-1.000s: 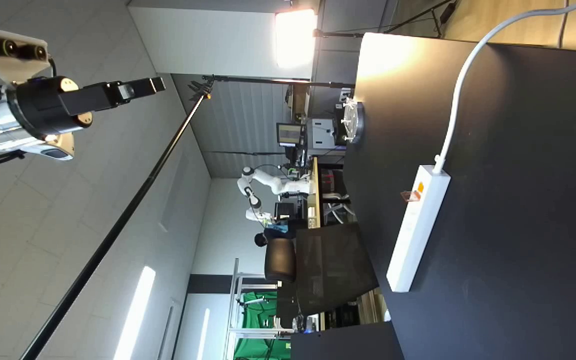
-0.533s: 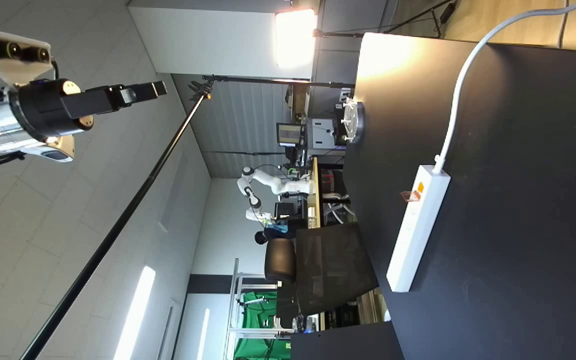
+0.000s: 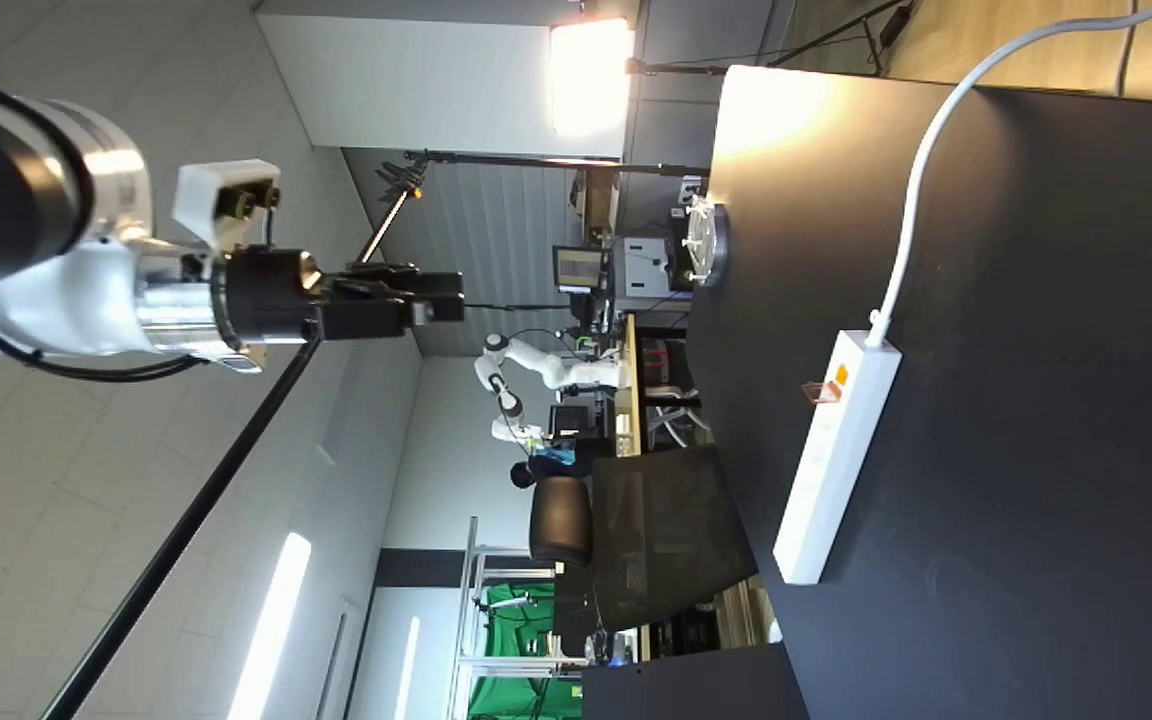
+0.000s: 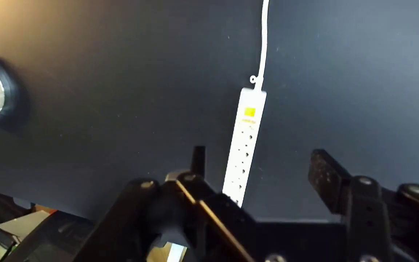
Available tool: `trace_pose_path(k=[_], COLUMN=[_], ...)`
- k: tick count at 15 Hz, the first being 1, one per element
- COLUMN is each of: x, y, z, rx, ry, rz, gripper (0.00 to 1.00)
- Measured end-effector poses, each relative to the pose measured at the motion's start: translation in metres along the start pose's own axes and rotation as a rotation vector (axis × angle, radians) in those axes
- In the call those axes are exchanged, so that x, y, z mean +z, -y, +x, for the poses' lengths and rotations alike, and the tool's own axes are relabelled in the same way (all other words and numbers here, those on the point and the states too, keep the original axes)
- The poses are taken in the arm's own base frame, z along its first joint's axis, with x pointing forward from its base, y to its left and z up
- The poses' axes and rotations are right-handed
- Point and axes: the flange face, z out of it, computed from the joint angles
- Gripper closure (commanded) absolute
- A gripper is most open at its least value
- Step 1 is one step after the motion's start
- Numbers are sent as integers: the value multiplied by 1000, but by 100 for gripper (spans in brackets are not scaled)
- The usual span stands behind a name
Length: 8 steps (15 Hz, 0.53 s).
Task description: Turn the extension cord switch on
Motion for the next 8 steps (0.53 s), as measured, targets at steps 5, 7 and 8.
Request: trace_pose_path(k=[5, 7, 8], x=[97, 135, 154], y=[15, 20, 22], z=[17, 19, 19], rx=[23, 29, 31], ry=[-2, 32, 53], rz=[33, 21, 8], gripper=[89, 99, 100])
